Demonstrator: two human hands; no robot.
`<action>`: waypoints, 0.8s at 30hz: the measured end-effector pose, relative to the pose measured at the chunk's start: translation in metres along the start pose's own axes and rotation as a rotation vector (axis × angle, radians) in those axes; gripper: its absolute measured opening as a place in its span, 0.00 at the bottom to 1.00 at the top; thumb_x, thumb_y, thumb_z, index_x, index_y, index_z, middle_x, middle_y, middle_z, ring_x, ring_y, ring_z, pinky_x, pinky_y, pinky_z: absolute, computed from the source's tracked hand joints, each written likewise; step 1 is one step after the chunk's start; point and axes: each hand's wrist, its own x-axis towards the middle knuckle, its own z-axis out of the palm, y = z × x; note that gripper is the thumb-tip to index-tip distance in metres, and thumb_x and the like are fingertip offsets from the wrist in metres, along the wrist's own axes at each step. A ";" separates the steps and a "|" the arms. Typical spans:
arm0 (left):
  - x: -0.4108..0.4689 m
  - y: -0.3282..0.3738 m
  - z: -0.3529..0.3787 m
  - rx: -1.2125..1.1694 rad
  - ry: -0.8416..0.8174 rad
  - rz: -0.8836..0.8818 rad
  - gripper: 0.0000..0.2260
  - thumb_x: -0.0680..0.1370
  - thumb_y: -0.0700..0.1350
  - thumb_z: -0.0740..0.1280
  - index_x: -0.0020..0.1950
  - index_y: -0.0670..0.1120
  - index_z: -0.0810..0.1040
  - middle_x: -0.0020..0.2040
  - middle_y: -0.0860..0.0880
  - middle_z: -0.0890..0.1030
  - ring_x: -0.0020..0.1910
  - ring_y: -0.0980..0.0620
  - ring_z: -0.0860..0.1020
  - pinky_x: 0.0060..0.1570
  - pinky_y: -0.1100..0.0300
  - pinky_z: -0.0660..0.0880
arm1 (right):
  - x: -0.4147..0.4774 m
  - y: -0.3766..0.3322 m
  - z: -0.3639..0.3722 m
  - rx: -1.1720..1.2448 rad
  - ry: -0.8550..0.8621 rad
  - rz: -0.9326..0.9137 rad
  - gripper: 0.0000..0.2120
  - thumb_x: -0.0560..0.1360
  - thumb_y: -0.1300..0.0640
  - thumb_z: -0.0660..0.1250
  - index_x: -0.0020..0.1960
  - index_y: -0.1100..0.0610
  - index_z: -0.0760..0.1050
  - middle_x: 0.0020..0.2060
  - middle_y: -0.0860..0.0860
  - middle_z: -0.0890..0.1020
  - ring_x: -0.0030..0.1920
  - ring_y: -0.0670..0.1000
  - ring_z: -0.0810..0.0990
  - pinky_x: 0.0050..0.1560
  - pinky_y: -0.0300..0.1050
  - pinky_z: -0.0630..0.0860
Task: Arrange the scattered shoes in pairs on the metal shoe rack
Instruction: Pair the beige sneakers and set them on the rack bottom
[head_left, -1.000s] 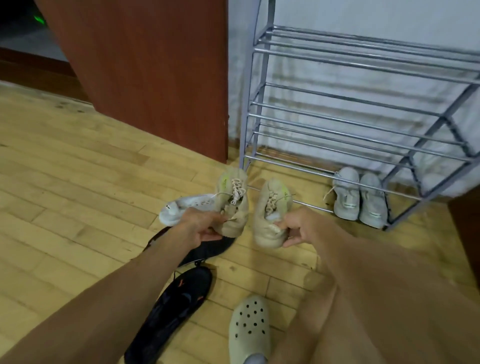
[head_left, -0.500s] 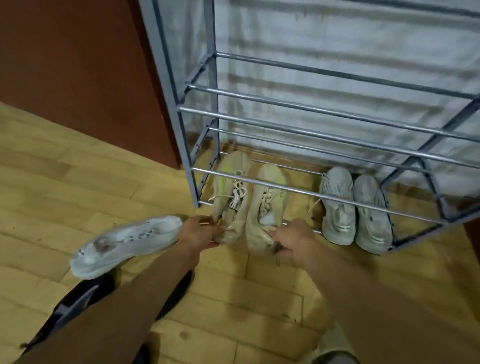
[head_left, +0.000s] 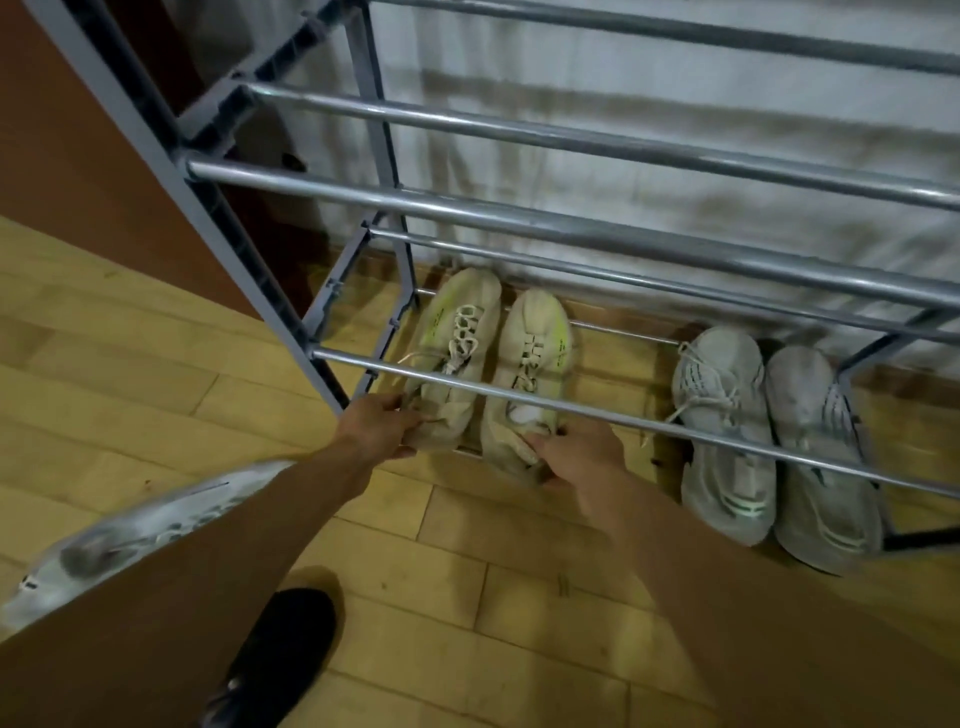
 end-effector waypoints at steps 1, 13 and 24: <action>0.002 -0.001 -0.002 0.023 0.002 -0.004 0.10 0.77 0.38 0.67 0.58 0.39 0.78 0.50 0.41 0.81 0.48 0.44 0.81 0.43 0.55 0.80 | 0.003 0.003 0.002 -0.004 -0.004 -0.004 0.15 0.74 0.55 0.72 0.58 0.62 0.80 0.51 0.57 0.83 0.46 0.55 0.83 0.46 0.49 0.83; -0.033 -0.003 -0.009 0.034 -0.029 -0.037 0.25 0.77 0.43 0.68 0.72 0.43 0.66 0.56 0.41 0.76 0.55 0.41 0.77 0.54 0.46 0.77 | -0.036 0.007 0.006 -0.192 -0.069 -0.078 0.16 0.77 0.54 0.64 0.63 0.54 0.75 0.56 0.55 0.80 0.53 0.56 0.79 0.55 0.51 0.79; -0.135 -0.049 -0.123 0.314 -0.039 0.156 0.06 0.79 0.36 0.63 0.50 0.40 0.80 0.44 0.41 0.79 0.47 0.43 0.77 0.50 0.58 0.70 | -0.178 -0.028 0.063 -0.530 -0.166 -0.313 0.10 0.75 0.62 0.61 0.53 0.59 0.78 0.55 0.56 0.80 0.60 0.58 0.78 0.51 0.43 0.74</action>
